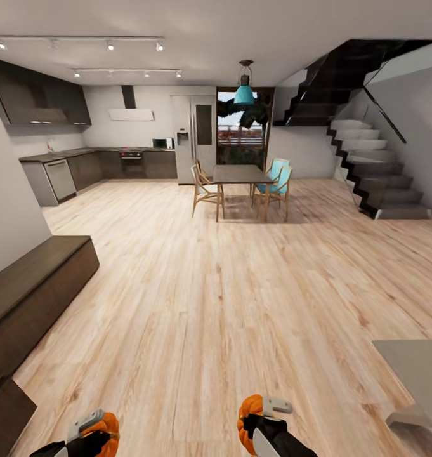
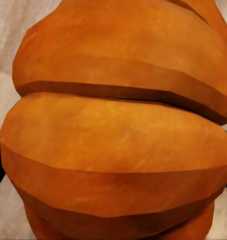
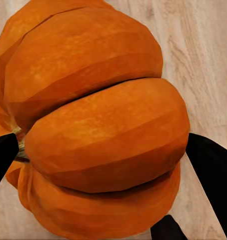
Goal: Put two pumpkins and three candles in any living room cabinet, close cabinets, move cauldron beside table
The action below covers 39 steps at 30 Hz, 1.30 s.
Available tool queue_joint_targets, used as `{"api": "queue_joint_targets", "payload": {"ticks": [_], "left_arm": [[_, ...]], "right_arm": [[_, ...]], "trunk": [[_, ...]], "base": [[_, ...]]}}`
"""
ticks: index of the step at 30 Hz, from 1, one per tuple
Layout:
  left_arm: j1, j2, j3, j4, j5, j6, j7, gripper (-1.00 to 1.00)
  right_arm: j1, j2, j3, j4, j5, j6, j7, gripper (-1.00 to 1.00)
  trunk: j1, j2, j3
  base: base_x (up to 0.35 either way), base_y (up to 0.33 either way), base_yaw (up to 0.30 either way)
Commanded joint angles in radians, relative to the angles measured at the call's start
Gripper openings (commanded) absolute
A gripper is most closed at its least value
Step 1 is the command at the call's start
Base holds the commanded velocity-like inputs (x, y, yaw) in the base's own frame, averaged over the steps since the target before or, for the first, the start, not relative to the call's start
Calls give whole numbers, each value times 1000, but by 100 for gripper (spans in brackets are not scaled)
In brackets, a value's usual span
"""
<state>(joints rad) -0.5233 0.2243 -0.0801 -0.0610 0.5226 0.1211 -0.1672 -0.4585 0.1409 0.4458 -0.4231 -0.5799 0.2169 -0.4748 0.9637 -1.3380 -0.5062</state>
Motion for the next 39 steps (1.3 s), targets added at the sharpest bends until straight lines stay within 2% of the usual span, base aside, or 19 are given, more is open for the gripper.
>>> {"api": "queue_joint_targets", "payload": {"ticks": [1, 19, 39], "left_arm": [[0, 0, 2, 0, 1, 0, 0, -100], [0, 0, 2, 0, 1, -1, 1, -100], [0, -3, 2, 0, 0, -1, 2, -100]], "right_arm": [[0, 0, 0, 0, 2, 0, 1, -100], [0, 7, 4, 0, 12, 5, 0, -100], [0, 8, 4, 0, 13, 5, 1, -100]], "trunk": [[0, 0, 0], [0, 0, -7], [0, 0, -20]], "base": [[332, 0, 274], [293, -44, 281], [13, -4, 273]]}}
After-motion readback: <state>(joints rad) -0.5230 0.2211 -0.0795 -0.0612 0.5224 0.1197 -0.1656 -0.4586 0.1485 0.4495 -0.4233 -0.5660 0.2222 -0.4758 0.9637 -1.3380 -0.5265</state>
